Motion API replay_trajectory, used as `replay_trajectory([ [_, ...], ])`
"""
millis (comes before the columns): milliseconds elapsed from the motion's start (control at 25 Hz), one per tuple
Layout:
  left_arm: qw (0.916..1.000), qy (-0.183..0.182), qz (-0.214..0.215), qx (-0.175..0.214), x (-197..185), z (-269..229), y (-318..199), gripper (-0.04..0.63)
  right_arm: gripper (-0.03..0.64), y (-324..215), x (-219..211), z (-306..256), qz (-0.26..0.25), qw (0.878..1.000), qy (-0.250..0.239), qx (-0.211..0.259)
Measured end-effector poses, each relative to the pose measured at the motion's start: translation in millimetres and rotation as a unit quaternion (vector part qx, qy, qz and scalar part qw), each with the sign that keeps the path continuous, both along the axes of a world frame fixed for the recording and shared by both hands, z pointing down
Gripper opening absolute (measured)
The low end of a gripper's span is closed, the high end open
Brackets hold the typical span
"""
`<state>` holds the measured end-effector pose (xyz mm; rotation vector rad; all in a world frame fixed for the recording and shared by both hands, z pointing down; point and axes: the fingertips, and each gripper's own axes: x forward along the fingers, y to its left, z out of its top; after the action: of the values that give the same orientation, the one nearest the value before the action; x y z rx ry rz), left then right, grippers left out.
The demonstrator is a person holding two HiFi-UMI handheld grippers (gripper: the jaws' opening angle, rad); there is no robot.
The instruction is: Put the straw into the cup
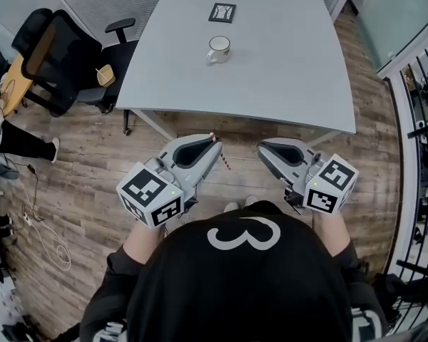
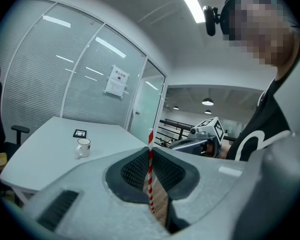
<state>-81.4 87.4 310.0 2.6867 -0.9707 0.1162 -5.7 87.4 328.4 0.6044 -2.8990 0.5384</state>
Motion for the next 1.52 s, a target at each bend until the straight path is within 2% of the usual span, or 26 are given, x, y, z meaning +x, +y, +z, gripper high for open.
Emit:
replay_trajectory([
  [360, 0.9999, -0.005, -0.009, 0.01, 9.2, -8.6, -45.1, 0.029, 0.015, -45.2, 11.7, -5.5, 0.0, 1.0, -0.011, -0.001],
  [1200, 0.9976, -0.022, -0.066, 0.007, 12.1, -15.9, -232.2, 0.029, 0.015, -238.0, 17.6, -0.7, -0.044, 0.999, -0.024, -0.02],
  [1520, 0.9959, -0.026, -0.083, 0.026, 11.6, -16.7, -261.3, 0.029, 0.015, -262.8, 8.4, -4.3, -0.07, 0.997, -0.024, -0.003],
])
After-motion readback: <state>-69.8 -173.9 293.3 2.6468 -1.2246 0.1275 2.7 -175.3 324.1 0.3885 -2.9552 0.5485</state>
